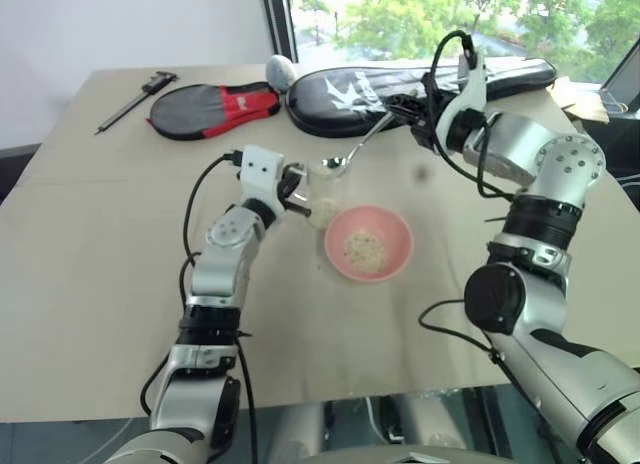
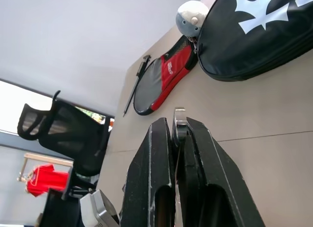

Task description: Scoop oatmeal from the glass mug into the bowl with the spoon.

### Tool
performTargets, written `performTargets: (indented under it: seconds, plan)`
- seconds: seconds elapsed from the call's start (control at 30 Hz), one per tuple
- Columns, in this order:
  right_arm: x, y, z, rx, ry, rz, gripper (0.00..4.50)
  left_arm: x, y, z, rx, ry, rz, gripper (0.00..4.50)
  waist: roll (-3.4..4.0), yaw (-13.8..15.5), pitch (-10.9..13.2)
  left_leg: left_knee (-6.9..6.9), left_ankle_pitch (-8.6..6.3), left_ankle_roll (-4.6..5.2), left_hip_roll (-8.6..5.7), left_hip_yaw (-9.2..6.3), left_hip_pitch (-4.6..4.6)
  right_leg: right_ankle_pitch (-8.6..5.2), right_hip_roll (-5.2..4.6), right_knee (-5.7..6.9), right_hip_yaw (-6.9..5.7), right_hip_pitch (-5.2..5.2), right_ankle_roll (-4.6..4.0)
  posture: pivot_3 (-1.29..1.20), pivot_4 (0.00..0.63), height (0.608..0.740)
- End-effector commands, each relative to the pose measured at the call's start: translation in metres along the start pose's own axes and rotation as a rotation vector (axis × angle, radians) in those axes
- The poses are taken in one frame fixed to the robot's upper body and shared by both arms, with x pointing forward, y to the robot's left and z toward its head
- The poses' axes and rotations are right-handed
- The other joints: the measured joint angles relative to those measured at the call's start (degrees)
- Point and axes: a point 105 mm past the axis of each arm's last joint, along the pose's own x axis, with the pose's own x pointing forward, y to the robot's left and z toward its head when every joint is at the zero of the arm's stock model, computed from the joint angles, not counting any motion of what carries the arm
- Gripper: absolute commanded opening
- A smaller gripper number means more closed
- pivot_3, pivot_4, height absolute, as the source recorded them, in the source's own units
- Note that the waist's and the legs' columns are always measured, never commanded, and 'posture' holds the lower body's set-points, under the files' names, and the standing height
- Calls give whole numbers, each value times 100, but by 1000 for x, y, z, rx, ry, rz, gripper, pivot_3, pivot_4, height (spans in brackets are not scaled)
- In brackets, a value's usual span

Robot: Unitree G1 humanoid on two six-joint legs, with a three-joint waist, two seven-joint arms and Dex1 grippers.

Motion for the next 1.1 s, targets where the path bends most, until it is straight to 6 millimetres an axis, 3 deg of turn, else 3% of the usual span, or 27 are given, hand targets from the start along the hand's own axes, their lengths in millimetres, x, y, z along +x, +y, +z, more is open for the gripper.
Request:
performTargets:
  seconds: [0.03,0.57,1.1]
  plan:
    - [-9,-1,18,19,-63,-15,0,-4,10,14,5,-62,31,7,0,0,0,0,0,0,0,0,0,0,0,0,0,0,0,0,150,740]
    - [-9,-6,14,134,-53,38,0,-2,9,13,8,-57,25,7,0,0,0,-2,0,1,0,1,-2,0,0,1,1,0,0,0,150,740]
    - [-23,24,17,124,-58,231,0,-1,11,10,8,-47,22,7,0,3,0,-5,-1,2,0,1,-5,0,0,0,1,0,0,0,150,740]
